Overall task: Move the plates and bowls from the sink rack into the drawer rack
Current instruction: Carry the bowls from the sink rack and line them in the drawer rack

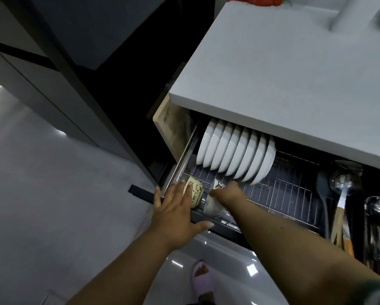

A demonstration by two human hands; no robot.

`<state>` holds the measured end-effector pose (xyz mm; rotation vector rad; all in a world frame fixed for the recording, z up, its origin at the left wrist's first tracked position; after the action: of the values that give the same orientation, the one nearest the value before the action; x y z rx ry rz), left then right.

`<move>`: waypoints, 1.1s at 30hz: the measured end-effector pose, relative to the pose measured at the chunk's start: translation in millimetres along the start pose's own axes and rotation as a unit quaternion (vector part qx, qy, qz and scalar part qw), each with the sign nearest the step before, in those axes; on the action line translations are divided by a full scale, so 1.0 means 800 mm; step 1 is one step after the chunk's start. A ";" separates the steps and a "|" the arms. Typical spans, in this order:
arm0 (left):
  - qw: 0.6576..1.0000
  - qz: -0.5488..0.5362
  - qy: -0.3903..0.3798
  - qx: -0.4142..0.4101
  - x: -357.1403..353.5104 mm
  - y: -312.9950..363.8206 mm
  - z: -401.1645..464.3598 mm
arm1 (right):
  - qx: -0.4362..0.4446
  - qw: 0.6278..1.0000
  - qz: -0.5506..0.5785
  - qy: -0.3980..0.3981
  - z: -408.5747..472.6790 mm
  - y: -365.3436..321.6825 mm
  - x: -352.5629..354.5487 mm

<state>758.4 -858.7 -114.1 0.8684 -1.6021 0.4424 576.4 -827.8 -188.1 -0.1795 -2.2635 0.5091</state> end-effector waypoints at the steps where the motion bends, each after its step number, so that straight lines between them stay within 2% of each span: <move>1: 1.000 0.001 0.007 -0.003 -0.002 -0.001 0.000 | 0.000 1.000 -0.009 -0.001 0.002 -0.002 -0.005; 20: 0.994 -0.036 0.096 -0.026 -0.017 -0.009 -0.002 | 0.001 0.998 -0.042 -0.055 0.034 -0.008 -0.067; 33: 0.994 -0.026 0.105 -0.026 -0.023 -0.011 -0.002 | 0.036 0.994 -0.078 -0.069 0.033 -0.007 -0.067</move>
<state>766.4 -857.7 -132.6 0.7950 -1.3899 0.4390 593.5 -856.6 -238.5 0.0712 -2.3649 0.5333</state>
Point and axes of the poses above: each hand's wrist, its own z-axis towards the middle knuckle, its own x-axis out of the back of the hand, y = z × x, the point moved 1 cm from there along z, towards the middle knuckle, and after that the axes turned 13 degrees about y, right-handed, at the moved point
